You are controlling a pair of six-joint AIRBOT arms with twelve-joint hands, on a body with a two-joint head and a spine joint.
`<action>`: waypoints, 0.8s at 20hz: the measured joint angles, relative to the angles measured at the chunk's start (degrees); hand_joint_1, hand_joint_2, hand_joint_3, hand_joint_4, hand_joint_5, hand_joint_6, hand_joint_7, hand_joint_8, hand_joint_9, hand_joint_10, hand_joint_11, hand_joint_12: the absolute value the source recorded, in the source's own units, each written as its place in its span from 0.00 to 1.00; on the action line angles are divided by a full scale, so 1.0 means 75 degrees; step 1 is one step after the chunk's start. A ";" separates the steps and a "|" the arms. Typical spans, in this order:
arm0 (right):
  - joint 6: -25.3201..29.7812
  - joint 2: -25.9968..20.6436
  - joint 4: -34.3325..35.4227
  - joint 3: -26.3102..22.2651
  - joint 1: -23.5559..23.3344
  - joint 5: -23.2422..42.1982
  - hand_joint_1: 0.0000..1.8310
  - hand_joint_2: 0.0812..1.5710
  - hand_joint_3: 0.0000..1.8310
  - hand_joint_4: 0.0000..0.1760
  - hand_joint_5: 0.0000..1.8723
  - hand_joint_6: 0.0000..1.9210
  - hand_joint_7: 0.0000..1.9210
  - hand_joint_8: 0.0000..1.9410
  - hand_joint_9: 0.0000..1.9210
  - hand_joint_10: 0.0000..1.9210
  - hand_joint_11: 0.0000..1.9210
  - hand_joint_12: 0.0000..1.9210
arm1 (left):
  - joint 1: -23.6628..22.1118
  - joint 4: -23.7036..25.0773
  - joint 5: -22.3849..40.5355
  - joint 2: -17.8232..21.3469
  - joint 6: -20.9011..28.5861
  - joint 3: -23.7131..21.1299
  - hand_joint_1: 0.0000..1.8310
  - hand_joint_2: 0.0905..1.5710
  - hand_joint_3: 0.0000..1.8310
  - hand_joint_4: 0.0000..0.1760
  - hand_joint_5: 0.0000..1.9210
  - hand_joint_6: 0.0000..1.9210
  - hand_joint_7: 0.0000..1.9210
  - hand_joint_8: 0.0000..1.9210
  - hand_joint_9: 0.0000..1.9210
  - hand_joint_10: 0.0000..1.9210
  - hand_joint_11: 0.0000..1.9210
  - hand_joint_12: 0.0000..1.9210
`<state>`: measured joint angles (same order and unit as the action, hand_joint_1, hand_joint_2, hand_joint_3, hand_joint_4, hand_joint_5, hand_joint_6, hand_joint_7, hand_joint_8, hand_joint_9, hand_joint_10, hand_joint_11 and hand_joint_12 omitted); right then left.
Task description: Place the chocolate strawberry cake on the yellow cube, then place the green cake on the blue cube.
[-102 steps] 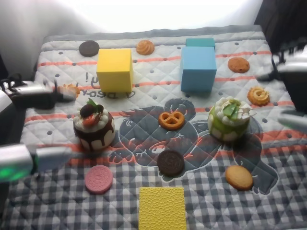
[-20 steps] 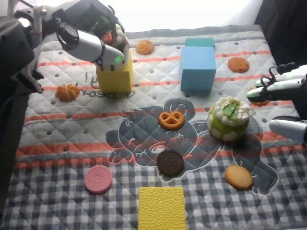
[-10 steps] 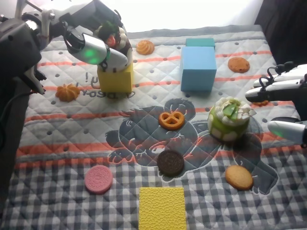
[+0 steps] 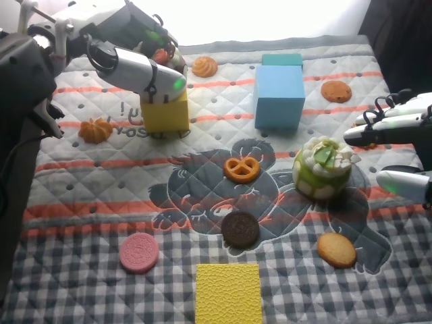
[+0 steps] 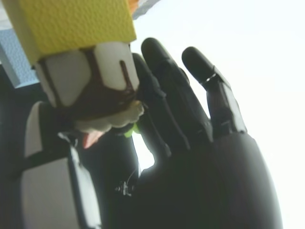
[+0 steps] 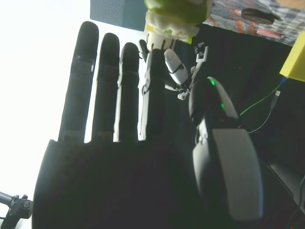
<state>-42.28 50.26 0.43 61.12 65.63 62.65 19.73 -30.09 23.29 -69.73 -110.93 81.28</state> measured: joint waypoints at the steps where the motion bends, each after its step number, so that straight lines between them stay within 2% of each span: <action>1: 0.0000 0.0000 0.0000 0.0000 0.0000 0.0003 0.19 0.85 0.00 0.30 0.34 0.00 0.32 0.00 0.34 0.00 0.31 0.13 | 0.0009 -0.0017 0.0006 0.0012 -0.0003 -0.0026 0.50 0.53 0.00 0.00 0.48 0.00 0.54 0.00 0.44 0.21 0.12 0.78; 3: 0.0003 0.0000 0.0006 0.0000 0.0000 0.0000 0.19 0.85 0.00 0.31 0.34 0.00 0.32 0.00 0.33 0.00 0.30 0.13 | 0.0012 -0.0038 0.0006 0.0044 -0.0003 -0.0079 0.49 0.53 0.00 0.00 0.42 0.00 0.51 0.00 0.41 0.24 0.10 0.76; 5: 0.0006 0.0000 -0.0003 0.0000 0.0000 0.0009 0.21 0.85 0.00 0.17 0.34 0.00 0.32 0.00 0.33 0.00 0.30 0.13 | 0.0076 -0.0067 0.0009 0.0093 -0.0003 -0.0134 0.48 0.53 0.00 0.00 0.38 0.00 0.50 0.00 0.38 0.26 0.08 0.77; 7: 0.0009 0.0000 0.0023 0.0000 0.0006 0.0003 0.21 0.85 0.00 0.17 0.34 0.00 0.32 0.00 0.34 0.00 0.30 0.13 | 0.0093 -0.0076 -0.0015 0.0099 -0.0006 -0.0184 0.47 0.51 0.00 0.00 0.34 0.00 0.47 0.00 0.37 0.26 0.07 0.76; 8: 0.0009 0.0000 0.0017 0.0000 0.0006 0.0009 0.21 0.85 0.00 0.24 0.34 0.00 0.32 0.00 0.33 0.00 0.30 0.13 | 0.0131 -0.0052 0.0026 0.0108 -0.0006 -0.0210 0.45 0.51 0.00 0.14 0.30 0.00 0.41 0.00 0.36 0.20 0.06 0.73; 9: 0.0009 0.0003 0.0003 0.0000 0.0006 0.0012 0.20 0.85 0.00 0.26 0.33 0.00 0.32 0.00 0.34 0.00 0.30 0.14 | 0.0166 -0.0044 -0.0012 0.0140 -0.0012 -0.0256 0.44 0.50 0.00 0.30 0.26 0.00 0.36 0.00 0.35 0.17 0.04 0.75; 10: 0.0009 0.0012 0.0020 0.0000 0.0006 -0.0003 0.19 0.85 0.00 0.20 0.34 0.00 0.32 0.00 0.33 0.00 0.29 0.14 | 0.0175 -0.0055 -0.0105 0.0143 -0.0038 -0.0259 0.44 0.49 0.00 0.39 0.25 0.00 0.33 0.00 0.34 0.14 0.03 0.76; 11: 0.0006 0.0015 0.0026 0.0000 0.0006 -0.0003 0.20 0.85 0.00 0.15 0.35 0.00 0.32 0.00 0.34 0.00 0.28 0.17 | 0.0181 -0.0061 -0.0152 0.0143 -0.0035 -0.0259 0.44 0.49 0.00 0.43 0.22 0.00 0.31 0.00 0.33 0.11 0.02 0.74; 12: 0.0009 0.0015 0.0015 0.0000 0.0006 0.0009 0.20 0.84 0.00 0.14 0.35 0.00 0.32 0.00 0.34 0.00 0.28 0.18 | 0.0181 -0.0052 -0.0143 0.0169 -0.0038 -0.0286 0.43 0.48 0.00 0.50 0.20 0.00 0.30 0.00 0.33 0.08 0.02 0.71; 13: 0.0009 0.0015 -0.0003 0.0000 0.0006 0.0017 0.20 0.84 0.00 0.14 0.35 0.00 0.32 0.00 0.34 0.00 0.27 0.21 | 0.0181 -0.0044 -0.0137 0.0204 -0.0038 -0.0323 0.43 0.48 0.00 0.52 0.20 0.00 0.29 0.00 0.34 0.05 0.02 0.70; 14: 0.0009 0.0015 0.0015 0.0000 0.0006 -0.0009 0.23 0.84 0.00 0.15 0.34 0.00 0.32 0.00 0.34 0.00 0.25 0.26 | 0.0181 -0.0052 -0.0146 0.0207 -0.0038 -0.0323 0.42 0.48 0.00 0.47 0.18 0.00 0.28 0.00 0.33 0.03 0.03 0.70; 15: 0.0009 0.0015 0.0020 0.0000 0.0006 0.0000 0.24 0.84 0.00 0.09 0.35 0.00 0.32 0.00 0.34 0.00 0.25 0.26 | 0.0181 -0.0052 -0.0146 0.0207 -0.0038 -0.0323 0.42 0.48 0.00 0.46 0.18 0.00 0.28 0.00 0.33 0.03 0.03 0.70; 16: 0.0012 0.0015 0.0017 0.0000 0.0006 0.0012 0.25 0.84 0.00 0.13 0.34 0.00 0.32 0.00 0.33 0.00 0.24 0.26 | 0.0181 -0.0044 -0.0152 0.0221 -0.0035 -0.0350 0.42 0.47 0.00 0.45 0.17 0.00 0.27 0.00 0.33 0.03 0.03 0.70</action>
<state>-42.19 50.37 0.56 61.12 65.67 62.74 21.08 -30.41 22.15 -68.07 -111.20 78.65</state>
